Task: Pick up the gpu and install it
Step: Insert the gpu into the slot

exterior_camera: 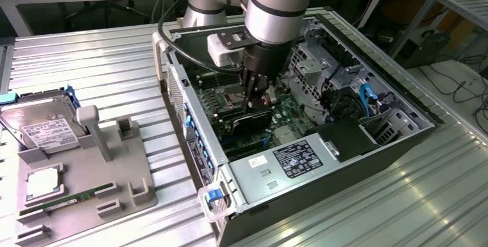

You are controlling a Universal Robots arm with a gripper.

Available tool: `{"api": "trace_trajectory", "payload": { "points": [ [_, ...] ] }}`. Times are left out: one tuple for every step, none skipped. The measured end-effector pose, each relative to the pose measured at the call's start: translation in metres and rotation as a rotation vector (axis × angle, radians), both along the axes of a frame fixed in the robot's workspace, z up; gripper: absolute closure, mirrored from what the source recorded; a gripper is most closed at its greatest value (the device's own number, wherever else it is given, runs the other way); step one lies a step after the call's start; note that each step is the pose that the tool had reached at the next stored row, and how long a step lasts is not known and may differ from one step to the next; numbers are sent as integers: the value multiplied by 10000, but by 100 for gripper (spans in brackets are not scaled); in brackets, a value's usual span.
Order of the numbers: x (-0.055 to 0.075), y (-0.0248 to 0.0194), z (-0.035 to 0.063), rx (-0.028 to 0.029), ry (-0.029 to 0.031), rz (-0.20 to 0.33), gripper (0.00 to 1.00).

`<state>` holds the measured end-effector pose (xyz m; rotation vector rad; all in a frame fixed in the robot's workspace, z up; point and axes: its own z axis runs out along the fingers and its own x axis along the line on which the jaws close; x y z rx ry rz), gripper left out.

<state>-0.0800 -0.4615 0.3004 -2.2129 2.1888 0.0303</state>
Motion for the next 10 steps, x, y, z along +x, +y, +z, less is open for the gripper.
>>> {"api": "trace_trajectory", "payload": {
  "points": [
    [0, 0, 0, -1, 0, 0, 85],
    [0, 0, 0, -1, 0, 0, 85],
    [0, 0, 0, -1, 0, 0, 89],
    [0, 0, 0, 0, 0, 0, 89],
    [0, 0, 0, -1, 0, 0, 89],
    [0, 0, 0, -1, 0, 0, 89],
    [0, 0, 0, 0, 1, 0, 89],
    [0, 0, 0, -1, 0, 0, 89],
    [0, 0, 0, -1, 1, 1, 89],
    [0, 0, 0, -1, 0, 0, 89]
  ]
}}
